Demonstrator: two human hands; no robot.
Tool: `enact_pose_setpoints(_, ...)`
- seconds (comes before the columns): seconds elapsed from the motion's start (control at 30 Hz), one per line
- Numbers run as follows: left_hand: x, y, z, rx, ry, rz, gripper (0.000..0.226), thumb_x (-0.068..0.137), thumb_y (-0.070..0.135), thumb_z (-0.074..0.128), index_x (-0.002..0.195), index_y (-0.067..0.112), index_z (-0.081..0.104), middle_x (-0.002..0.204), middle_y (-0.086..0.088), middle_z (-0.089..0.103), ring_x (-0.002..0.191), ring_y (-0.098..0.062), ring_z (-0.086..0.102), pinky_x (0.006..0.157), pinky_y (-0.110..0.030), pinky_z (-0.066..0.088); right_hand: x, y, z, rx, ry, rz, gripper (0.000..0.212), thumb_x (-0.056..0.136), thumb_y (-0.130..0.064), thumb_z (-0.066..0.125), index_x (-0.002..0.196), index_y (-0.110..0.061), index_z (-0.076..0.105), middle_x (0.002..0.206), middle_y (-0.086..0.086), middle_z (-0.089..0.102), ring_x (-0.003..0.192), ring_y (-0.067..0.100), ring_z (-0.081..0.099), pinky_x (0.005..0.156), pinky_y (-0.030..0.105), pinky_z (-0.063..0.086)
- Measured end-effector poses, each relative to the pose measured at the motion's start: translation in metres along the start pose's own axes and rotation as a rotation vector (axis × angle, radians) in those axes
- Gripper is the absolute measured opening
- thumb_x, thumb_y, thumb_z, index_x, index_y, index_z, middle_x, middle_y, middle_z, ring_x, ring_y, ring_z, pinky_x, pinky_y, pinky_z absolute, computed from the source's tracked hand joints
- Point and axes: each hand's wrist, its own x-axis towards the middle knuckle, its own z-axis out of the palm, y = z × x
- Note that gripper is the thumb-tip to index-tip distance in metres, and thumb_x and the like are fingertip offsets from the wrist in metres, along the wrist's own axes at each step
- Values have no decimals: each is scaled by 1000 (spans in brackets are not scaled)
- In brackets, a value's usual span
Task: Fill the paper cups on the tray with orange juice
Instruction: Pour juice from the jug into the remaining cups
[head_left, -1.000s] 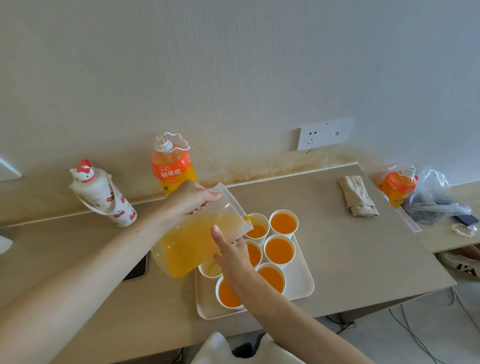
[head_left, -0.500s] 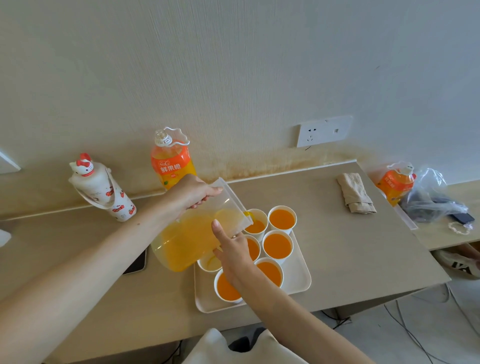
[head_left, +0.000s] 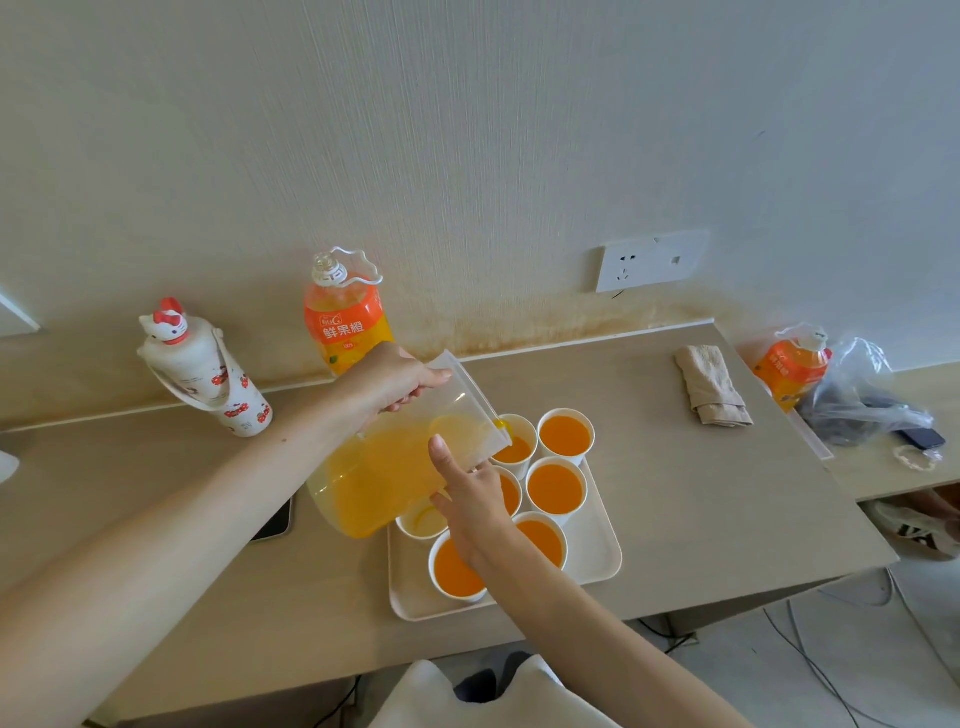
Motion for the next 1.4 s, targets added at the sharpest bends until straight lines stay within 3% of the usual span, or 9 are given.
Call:
enact_pose_setpoints(0.1, 0, 0, 0, -1, 4, -1, 43, 83, 32, 73, 56, 13, 46, 51, -1, 42, 48, -15, 35, 54, -26, 31, -1, 0, 1, 16, 0, -1, 72, 66, -44, 75, 130, -22, 48, 113, -5, 65, 98, 11, 62, 69, 22, 52)
enact_pose_setpoints(0.3, 0, -4, 0, 8, 2, 6, 43, 84, 33, 72, 56, 13, 46, 50, -1, 41, 48, -15, 35, 54, -27, 31, 0, 2, 1, 18, 7, -3, 70, 67, -43, 76, 128, -21, 50, 111, -4, 67, 99, 13, 63, 69, 23, 53)
enact_pose_setpoints(0.53, 1, -1, -2, 17, 0, 17, 43, 84, 33, 72, 56, 13, 45, 50, 0, 40, 47, -15, 34, 54, -28, 30, 2, 1, 5, 23, 7, -4, 81, 61, -49, 78, 131, -23, 48, 116, -4, 65, 102, 13, 62, 74, 23, 52)
enact_pose_setpoints(0.77, -3, 3, 0, 12, 7, 23, 44, 84, 30, 72, 55, 12, 45, 49, 0, 40, 46, -15, 34, 51, -26, 30, -3, -2, 3, 31, -30, -24, 59, 68, -42, 75, 120, -27, 51, 110, -6, 68, 98, 13, 65, 68, 21, 53)
enact_pose_setpoints(1.1, -4, 2, 2, 13, 6, 23, 44, 85, 30, 72, 55, 12, 45, 49, 0, 39, 45, -14, 33, 51, -26, 29, -2, -1, 2, 29, -5, -10, 71, 66, -45, 76, 128, -22, 49, 114, -2, 67, 102, 14, 63, 70, 22, 53)
enact_pose_setpoints(1.4, -3, 0, 0, 30, 8, 15, 43, 85, 32, 71, 56, 13, 45, 51, -1, 40, 48, -15, 34, 52, -26, 30, 1, 1, 3, 35, -9, 0, 59, 68, -42, 74, 119, -25, 52, 108, -4, 67, 96, 12, 64, 65, 21, 53)
